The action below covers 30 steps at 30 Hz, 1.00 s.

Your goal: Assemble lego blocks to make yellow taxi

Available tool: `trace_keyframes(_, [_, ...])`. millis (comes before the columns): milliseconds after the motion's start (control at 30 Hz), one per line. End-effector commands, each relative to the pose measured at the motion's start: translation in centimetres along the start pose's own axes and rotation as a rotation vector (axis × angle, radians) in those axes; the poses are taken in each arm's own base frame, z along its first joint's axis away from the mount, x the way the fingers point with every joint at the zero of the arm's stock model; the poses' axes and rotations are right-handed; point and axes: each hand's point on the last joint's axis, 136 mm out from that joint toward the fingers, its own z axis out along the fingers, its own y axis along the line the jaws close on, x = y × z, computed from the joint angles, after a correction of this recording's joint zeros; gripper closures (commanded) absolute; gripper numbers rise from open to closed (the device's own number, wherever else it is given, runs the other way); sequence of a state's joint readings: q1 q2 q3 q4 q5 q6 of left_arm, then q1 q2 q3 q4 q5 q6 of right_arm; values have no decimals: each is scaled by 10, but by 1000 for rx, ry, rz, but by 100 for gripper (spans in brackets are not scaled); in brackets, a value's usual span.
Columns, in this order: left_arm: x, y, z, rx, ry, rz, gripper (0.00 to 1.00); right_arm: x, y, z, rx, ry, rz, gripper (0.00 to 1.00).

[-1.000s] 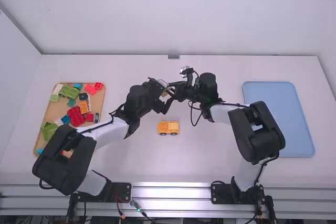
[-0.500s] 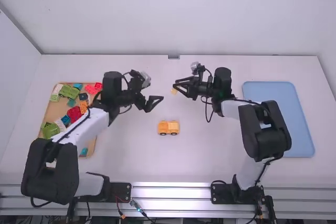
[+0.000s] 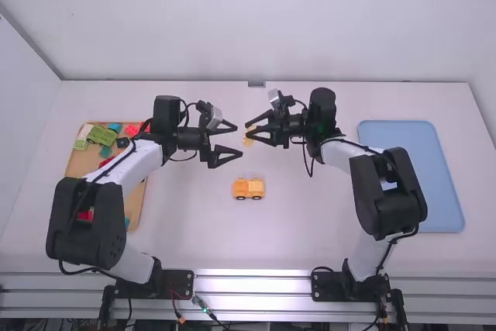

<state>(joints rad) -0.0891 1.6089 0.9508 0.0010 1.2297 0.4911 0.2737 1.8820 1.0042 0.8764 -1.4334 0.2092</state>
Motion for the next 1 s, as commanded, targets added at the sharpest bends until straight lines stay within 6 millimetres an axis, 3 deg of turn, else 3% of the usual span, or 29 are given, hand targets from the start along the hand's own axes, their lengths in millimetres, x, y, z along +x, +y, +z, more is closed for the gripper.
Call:
trace_keyframes(0, [-10, -9, 1, 67, -41, 50, 0, -4, 5, 2, -48, 9, -23, 79])
trace_keyframes(100, [-11, -11, 1, 95, -58, 54, 9, -2, 11, 7, -77, 16, -24, 79])
trace_keyframes(467, [-6, -12, 14, 81, -20, 57, 14, -2, 11, 13, -69, 16, -32, 81])
trace_keyframes(533, [-3, -11, 19, 63, 0, 47, 27, -2, 10, 13, -68, 15, -31, 81])
trace_keyframes(733, [-3, -12, 21, 62, 5, 45, 34, -2, 10, 13, -68, 15, -36, 81])
trace_keyframes(967, [-6, -5, 15, 44, -10, 32, 33, 3, 9, 12, -66, 20, -30, 81])
